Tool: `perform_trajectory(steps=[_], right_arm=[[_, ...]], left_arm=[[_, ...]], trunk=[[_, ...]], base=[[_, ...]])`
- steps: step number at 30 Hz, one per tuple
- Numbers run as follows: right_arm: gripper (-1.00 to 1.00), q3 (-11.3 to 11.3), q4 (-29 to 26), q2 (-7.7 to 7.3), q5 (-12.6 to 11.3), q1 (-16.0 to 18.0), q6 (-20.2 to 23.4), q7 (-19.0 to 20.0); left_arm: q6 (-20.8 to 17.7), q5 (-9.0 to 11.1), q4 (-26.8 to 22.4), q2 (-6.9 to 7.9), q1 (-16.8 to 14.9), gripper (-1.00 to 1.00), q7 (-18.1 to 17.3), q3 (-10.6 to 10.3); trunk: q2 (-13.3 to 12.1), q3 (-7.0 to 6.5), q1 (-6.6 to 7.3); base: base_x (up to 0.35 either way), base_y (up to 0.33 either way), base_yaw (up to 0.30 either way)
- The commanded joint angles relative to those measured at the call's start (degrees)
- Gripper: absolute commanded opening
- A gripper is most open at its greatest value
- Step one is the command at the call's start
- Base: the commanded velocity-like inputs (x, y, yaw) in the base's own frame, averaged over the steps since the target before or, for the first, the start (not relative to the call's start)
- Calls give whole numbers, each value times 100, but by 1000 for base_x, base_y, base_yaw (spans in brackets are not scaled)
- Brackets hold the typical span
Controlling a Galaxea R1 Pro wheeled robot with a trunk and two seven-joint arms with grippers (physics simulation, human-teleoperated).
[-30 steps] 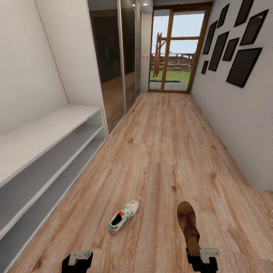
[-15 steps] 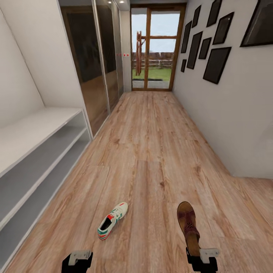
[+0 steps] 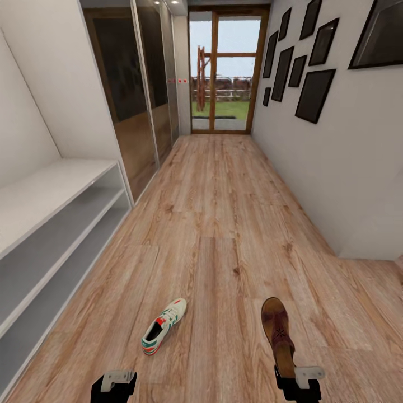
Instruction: Pick up the two gym shoes and the two sandals from the corridor floor and place them onto the hallstand (shoe rack) in the corridor, making sure they are on the rack and not on the floor. Arrange them so the two gym shoes are next to each other and the two sandals are next to each other.
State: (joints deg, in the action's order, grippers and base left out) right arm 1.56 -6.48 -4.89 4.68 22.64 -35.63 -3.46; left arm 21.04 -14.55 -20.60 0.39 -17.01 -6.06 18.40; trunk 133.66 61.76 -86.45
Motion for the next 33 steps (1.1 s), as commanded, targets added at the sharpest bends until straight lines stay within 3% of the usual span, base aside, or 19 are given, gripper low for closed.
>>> perform_trajectory(steps=[1, 13, 22, 33], right_arm=[[-100, 19, 3, 2, 32, 3, -13, -24], [-100, 18, 5, 6, 25, 3, -13, -32], [-100, 20, 6, 6, 24, 3, -12, -32], [-100, 20, 1, 6, 24, 3, -14, -32]], left_arm=[[22, -47, 3, -3, -4, 100, -36, 49], [23, -43, 3, -3, -4, 100, -36, 49], [23, -47, 3, -9, -4, 100, -36, 49], [63, -48, 3, -12, -4, 100, -36, 49]], trunk=[[2, 4, 1], [2, 4, 1], [2, 4, 1], [2, 4, 1]], base=[[0, 38, 0], [0, 256, -36], [43, 303, -242], [220, 254, -281]])
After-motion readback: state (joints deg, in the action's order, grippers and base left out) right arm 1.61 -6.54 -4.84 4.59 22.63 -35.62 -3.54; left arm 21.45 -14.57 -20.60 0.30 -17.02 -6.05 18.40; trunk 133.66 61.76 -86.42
